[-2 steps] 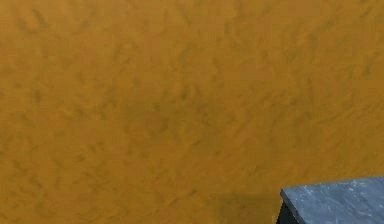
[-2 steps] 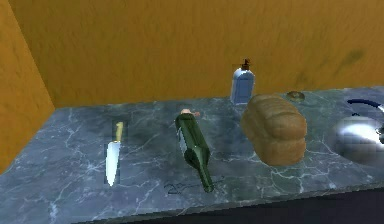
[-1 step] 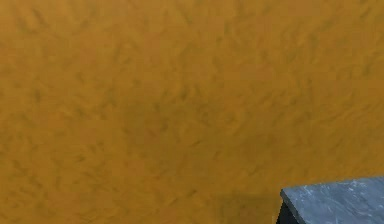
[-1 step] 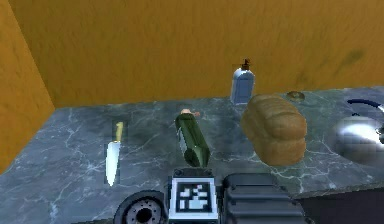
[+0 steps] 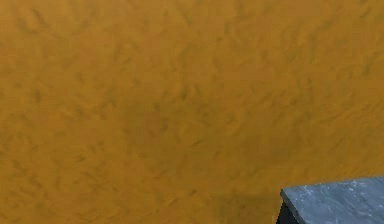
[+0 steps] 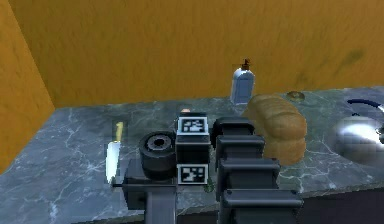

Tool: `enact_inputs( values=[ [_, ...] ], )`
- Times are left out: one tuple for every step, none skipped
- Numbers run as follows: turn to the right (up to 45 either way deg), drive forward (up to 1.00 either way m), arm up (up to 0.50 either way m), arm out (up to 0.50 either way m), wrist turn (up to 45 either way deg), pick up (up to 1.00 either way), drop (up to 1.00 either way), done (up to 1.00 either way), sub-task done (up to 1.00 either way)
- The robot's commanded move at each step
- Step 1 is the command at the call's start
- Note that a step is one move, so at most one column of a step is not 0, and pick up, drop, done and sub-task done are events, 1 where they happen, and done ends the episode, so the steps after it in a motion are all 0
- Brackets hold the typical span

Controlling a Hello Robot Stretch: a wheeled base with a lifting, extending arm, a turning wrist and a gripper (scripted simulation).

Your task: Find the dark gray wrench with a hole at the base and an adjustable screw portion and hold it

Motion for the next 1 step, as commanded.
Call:
enact_inputs(
  values=[
    [0.0,0.0,0.0,0.0,45.0,0.0,0.0,0.0,0.0]
  ],
)
